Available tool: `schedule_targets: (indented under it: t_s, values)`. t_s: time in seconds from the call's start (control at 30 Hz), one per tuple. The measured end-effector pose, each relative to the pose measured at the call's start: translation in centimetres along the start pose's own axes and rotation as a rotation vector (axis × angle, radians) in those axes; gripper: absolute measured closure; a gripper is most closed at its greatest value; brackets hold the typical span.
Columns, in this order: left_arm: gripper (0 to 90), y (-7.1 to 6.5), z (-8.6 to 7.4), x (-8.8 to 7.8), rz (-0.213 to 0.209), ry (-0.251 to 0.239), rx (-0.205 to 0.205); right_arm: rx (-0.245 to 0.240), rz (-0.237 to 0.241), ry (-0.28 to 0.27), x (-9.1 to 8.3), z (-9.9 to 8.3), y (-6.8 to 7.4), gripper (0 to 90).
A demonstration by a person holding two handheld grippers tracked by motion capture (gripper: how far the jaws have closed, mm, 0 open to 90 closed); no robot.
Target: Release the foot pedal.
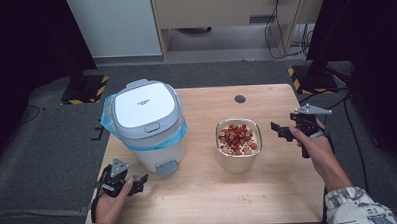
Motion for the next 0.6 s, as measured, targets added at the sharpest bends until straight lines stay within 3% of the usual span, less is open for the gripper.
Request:
schedule_targets:
  t_s: [0.33,0.6]
  values:
    - [11.1,1.2,-0.4,0.7,0.046,0.046,0.000,0.037,0.017,0.056,1.6,-3.5,0.8,9.6]
    - [11.0,2.7,-0.4,1.9,0.087,0.071,-0.018,0.067,-0.014,0.128,2.1,-6.3,0.4,9.8]
Point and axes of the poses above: each handheld gripper's, and its own axes: x roughly forward along the jaws, z roughly out of its top, y roughly to its left, the point moved 2 cm from there along x, roughly forward along the jaws, and after that the axes turned 12 degrees about -x, right-handed, at the moved point
